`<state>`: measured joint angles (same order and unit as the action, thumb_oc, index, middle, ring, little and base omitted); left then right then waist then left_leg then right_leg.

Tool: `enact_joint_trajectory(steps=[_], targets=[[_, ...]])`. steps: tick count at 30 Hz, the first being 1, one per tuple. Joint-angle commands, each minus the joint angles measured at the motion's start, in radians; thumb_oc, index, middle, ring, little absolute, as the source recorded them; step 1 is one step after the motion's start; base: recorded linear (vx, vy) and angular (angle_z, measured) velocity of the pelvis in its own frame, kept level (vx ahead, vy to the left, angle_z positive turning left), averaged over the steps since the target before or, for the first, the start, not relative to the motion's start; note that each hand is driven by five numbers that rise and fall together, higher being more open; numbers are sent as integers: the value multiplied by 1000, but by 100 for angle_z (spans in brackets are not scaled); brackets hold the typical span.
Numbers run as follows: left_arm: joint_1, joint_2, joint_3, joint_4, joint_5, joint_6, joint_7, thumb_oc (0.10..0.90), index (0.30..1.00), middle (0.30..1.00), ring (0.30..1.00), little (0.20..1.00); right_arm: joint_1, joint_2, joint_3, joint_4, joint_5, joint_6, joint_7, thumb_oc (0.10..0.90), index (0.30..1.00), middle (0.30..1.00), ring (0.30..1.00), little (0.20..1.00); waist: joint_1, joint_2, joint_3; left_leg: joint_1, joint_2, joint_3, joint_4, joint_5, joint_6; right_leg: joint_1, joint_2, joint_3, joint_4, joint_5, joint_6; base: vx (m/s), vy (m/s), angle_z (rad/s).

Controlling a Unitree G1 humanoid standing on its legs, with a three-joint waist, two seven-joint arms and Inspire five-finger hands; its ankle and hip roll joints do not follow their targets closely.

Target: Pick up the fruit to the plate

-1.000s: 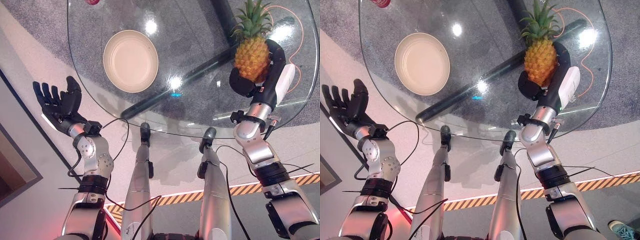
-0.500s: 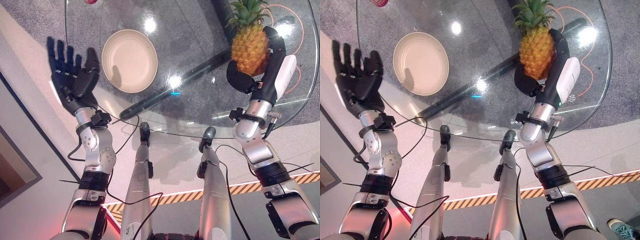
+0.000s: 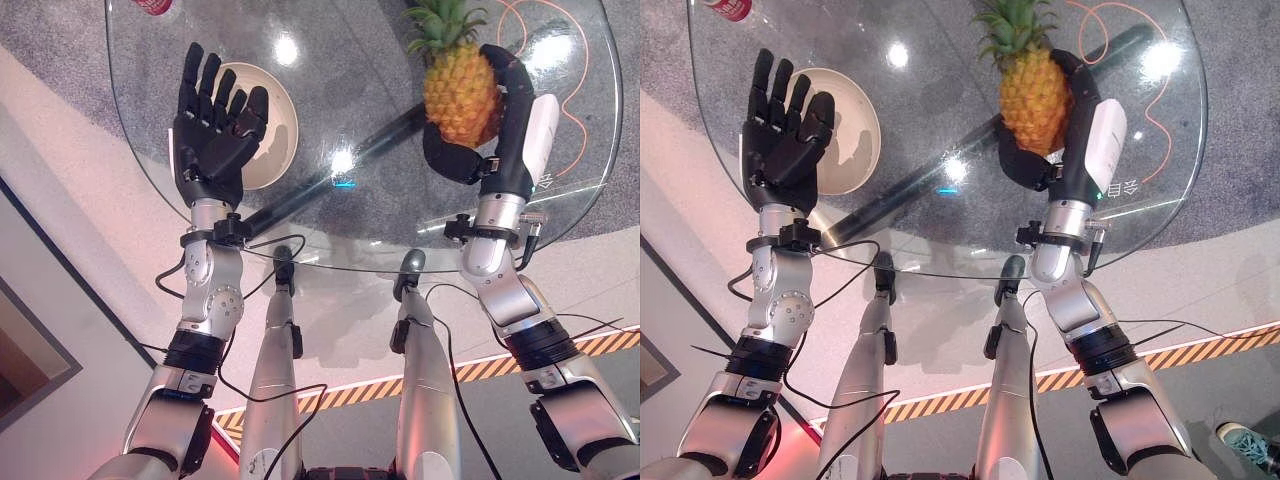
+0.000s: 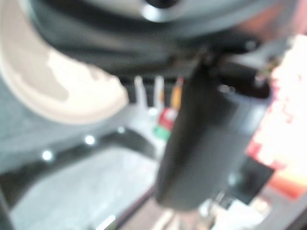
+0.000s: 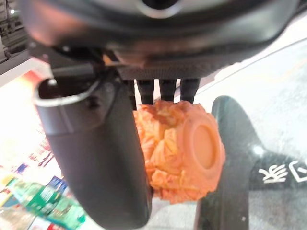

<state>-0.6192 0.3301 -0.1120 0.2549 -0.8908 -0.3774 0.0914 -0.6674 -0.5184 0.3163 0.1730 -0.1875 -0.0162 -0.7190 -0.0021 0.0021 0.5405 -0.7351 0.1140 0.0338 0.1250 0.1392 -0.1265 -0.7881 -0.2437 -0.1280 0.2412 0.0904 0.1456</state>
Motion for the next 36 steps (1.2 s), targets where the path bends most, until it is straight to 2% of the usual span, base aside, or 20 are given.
enact_joint_trajectory(steps=[1, 8, 14, 24, 36], targets=[[-83, 43, -11, -124, -27, -22, -79, 800, 900, 900, 900, 900, -123, -80, -6, -182, -73, -117, -11, 100, 300, 300, 300, 200, -4, -1, -21, -5, -42, 15, 44, -61, 19, 42, 30, -24, -63, 19, 17, 0, 0, 0], [-105, 25, -42, -125, -131, 57, -100, 800, 900, 900, 900, 900, -146, -82, 28, -185, -73, -128, 25, 100, 300, 300, 300, 200, -9, 4, -21, -3, -44, 19, 43, -59, 19, 43, 26, -24, -66, 23, 20, 0, 0, 0], [-126, 10, -62, -126, -151, 92, -64, 800, 900, 900, 900, 900, -171, -82, 54, -204, -69, -121, 57, 100, 300, 300, 300, 200, -12, 4, -21, -14, -45, 21, 40, -49, 20, 33, 24, -25, -70, 32, 20, 0, 0, 0], [-150, -12, -87, -125, -172, 118, -50, 800, 900, 900, 900, 900, -203, -78, 93, -226, -55, -127, 89, 100, 300, 300, 300, 200, -14, 3, -21, -7, -45, 24, 35, -52, 19, 39, 23, -27, -74, 29, 23, 0, 0, 0], [-157, -21, -107, -157, -207, 145, -92, 800, 900, 900, 900, 900, -222, -73, 120, -268, -49, -126, 117, 100, 300, 300, 300, 200, -13, 4, -21, -5, -46, 24, 31, -49, 20, 42, 23, -26, -78, 33, 23, 0, 0, 0]])
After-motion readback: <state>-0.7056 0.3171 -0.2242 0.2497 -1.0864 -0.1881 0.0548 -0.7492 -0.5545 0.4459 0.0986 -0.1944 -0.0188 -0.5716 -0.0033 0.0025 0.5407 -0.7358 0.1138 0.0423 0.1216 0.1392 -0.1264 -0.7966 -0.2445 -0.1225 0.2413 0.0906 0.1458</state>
